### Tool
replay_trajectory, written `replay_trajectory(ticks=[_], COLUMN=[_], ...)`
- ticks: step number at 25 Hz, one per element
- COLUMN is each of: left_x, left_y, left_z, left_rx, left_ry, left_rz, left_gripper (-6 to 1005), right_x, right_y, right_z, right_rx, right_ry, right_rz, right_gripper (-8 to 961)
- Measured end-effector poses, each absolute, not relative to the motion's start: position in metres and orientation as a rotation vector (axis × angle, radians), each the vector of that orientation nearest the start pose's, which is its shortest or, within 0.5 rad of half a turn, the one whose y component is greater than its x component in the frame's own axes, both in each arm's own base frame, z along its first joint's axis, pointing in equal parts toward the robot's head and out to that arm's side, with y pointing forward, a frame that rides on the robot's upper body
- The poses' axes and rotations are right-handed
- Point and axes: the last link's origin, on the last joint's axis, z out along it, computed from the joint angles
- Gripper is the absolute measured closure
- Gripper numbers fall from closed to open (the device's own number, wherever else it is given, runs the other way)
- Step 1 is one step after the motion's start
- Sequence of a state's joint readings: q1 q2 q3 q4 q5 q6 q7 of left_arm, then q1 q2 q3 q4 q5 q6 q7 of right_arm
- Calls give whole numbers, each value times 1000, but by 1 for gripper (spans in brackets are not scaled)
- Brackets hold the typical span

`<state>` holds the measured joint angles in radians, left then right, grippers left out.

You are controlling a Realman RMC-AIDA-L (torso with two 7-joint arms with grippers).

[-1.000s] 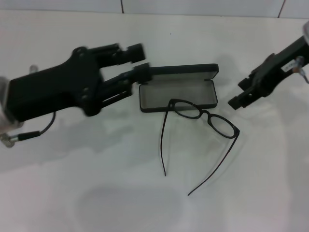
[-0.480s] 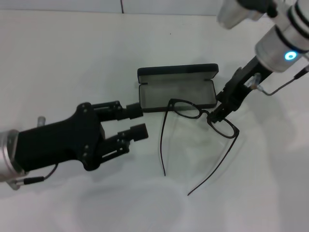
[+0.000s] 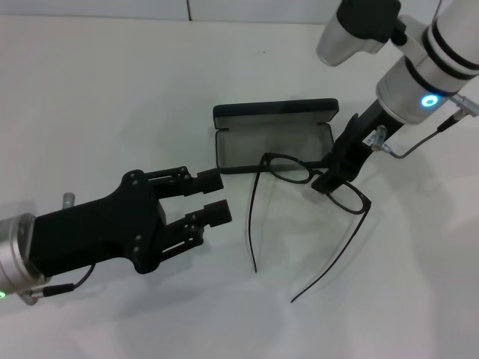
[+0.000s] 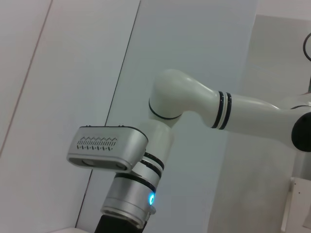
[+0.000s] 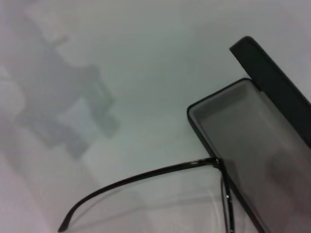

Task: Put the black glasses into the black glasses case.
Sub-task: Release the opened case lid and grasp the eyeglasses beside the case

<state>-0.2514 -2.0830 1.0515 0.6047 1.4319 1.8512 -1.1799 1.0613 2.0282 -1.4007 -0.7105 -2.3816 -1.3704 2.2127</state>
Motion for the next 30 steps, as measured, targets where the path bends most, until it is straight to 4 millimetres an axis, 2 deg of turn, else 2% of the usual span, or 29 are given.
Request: replay_trajectory(ticks=[6, 8, 12, 25, 30], left_x=[-255, -256, -256, -257, -257], left_y=[235, 235, 234, 233, 233], left_z=[-5, -5, -6, -6, -6], left_rx=[-2650, -2648, -2643, -2643, -2643], left_ry=[-476, -483, -482, -480, -481], left_rz=[-1353, -1355, -1356, -1356, -1357], left_gripper=[594, 595, 598, 606, 609], right_x=[123, 124, 125, 126, 126], right_y=[407, 408, 408, 407, 406], right_z=[-65, -68, -69, -71, -71], right_rx=[-2930, -2927, -2924, -2924, -2923], right_ry=[497, 503, 511, 526, 544], right_rz=[-532, -525, -511, -500, -502], right_gripper=[486, 493, 507, 671, 781])
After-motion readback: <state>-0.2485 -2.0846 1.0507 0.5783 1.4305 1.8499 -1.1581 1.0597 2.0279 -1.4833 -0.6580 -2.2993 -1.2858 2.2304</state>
